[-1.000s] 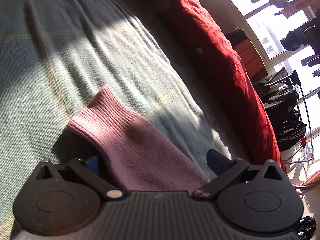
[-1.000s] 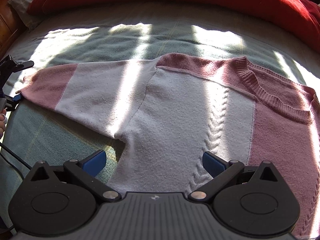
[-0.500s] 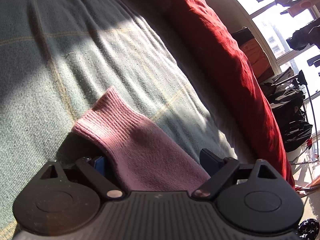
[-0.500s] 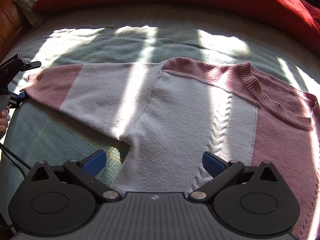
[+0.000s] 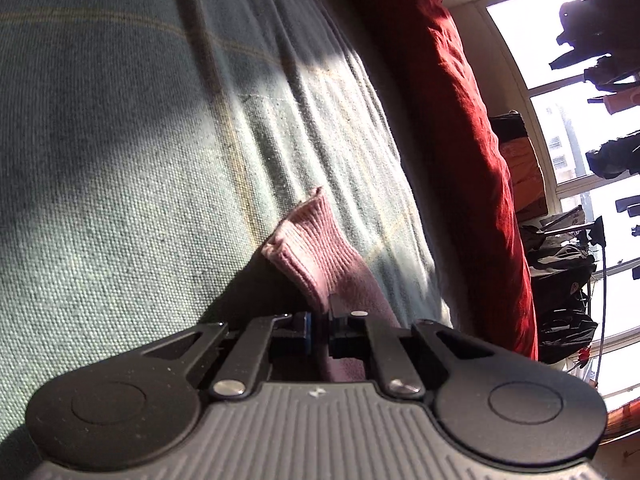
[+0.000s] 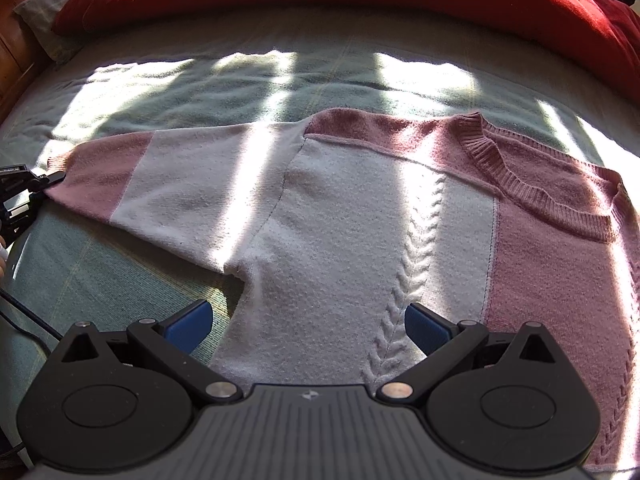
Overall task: Fold clothes
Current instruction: 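Close the left tool on the ribbed sleeve cuff, then lift the cuff with the left tool and carry it across the sweater body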
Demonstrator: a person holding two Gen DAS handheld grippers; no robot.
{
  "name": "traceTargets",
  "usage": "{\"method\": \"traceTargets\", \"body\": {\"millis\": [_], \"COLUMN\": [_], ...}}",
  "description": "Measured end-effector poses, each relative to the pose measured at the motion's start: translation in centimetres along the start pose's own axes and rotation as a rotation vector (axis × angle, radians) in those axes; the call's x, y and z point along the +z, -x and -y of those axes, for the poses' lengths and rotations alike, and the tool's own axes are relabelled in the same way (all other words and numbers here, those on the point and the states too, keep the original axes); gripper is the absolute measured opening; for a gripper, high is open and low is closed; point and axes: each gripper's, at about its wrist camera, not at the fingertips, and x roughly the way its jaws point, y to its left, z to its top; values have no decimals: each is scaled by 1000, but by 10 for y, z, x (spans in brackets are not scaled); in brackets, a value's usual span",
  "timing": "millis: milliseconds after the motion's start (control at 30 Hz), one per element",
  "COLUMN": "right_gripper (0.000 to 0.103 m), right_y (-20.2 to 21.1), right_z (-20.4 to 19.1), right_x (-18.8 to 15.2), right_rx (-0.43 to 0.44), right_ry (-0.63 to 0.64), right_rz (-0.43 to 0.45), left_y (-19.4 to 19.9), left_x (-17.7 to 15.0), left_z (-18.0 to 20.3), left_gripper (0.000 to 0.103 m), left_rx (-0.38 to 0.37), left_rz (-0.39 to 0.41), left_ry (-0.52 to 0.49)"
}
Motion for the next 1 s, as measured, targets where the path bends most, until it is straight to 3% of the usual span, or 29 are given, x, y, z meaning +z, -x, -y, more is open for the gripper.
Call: {"method": "traceTargets", "body": {"millis": [167,333,600,1000], "right_gripper": [103,103,103,103], "right_y": [-2,-2,4,15], "right_z": [0,-7,-12,1], "right_x": [1,3,4,-11], "right_rx": [-1,9,29,61], "right_ry": [-3,17,30,2], "right_rz": [-6,-5,13,49], "left_y": [-8,-12,-1,20], "left_x": [2,4,1,-18], "left_z": [-11,-7,21,87], "left_gripper": [10,10,5,5], "left_rx": [-47,-45,32,-40], "left_rz": [15,18,4,6], "left_ry": [55,56,-62,-188]}}
